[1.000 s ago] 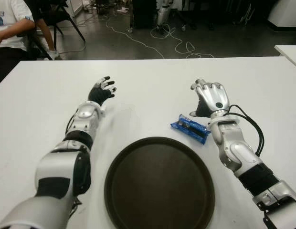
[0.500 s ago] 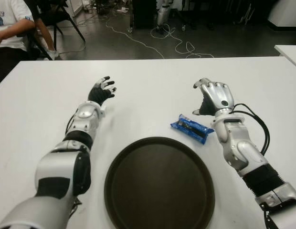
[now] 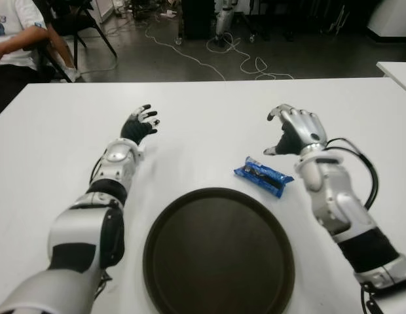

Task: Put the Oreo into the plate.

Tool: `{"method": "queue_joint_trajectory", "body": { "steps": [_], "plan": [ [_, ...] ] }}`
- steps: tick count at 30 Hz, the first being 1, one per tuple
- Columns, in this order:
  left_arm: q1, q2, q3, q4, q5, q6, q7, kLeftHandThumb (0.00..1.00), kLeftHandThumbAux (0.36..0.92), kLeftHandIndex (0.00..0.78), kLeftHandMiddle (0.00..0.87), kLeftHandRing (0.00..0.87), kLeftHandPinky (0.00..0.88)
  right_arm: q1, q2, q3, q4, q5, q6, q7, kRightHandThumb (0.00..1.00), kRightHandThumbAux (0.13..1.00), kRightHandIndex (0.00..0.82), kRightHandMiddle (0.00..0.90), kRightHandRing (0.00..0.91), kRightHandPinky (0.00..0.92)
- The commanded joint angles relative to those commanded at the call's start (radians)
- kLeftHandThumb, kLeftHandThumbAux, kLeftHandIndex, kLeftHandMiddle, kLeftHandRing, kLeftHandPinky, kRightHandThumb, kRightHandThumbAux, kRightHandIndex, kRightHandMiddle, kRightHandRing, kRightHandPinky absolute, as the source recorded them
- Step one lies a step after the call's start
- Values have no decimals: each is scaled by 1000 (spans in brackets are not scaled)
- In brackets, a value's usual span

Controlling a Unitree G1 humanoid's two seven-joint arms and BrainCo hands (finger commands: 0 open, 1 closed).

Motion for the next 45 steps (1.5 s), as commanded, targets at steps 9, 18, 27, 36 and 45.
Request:
{"method": "queue_joint_trajectory", "body": {
  "steps": [9, 18, 27, 36, 45],
  "plan": [
    [-2, 0, -2, 1, 2, 4, 4, 0, 781, 107, 182, 188, 203, -13, -27, -21, -47, 40, 51, 142, 0, 837, 161, 387, 341, 211],
    [-1, 1, -2, 0, 3, 3, 1, 0, 789, 102, 179, 185, 203, -26, -43, -11, -58, 18, 85, 189, 0, 743, 74, 153, 129, 37],
    [-1, 1, -4, 0, 4, 2, 2, 0, 788, 102, 184, 185, 199, -32, -53, -2, -55, 14, 85, 204, 0, 734, 75, 105, 72, 1],
    [0, 0, -4, 0, 4, 0, 4, 0, 786, 109, 182, 186, 204, -51, -43, 27, -12, 9, 115, 235, 0, 764, 68, 108, 64, 0],
    [-1, 0, -6, 0, 5, 1, 6, 0, 791, 99, 179, 182, 194, -69, -47, 50, 40, 19, 112, 246, 0, 780, 85, 125, 84, 0]
  ]
}}
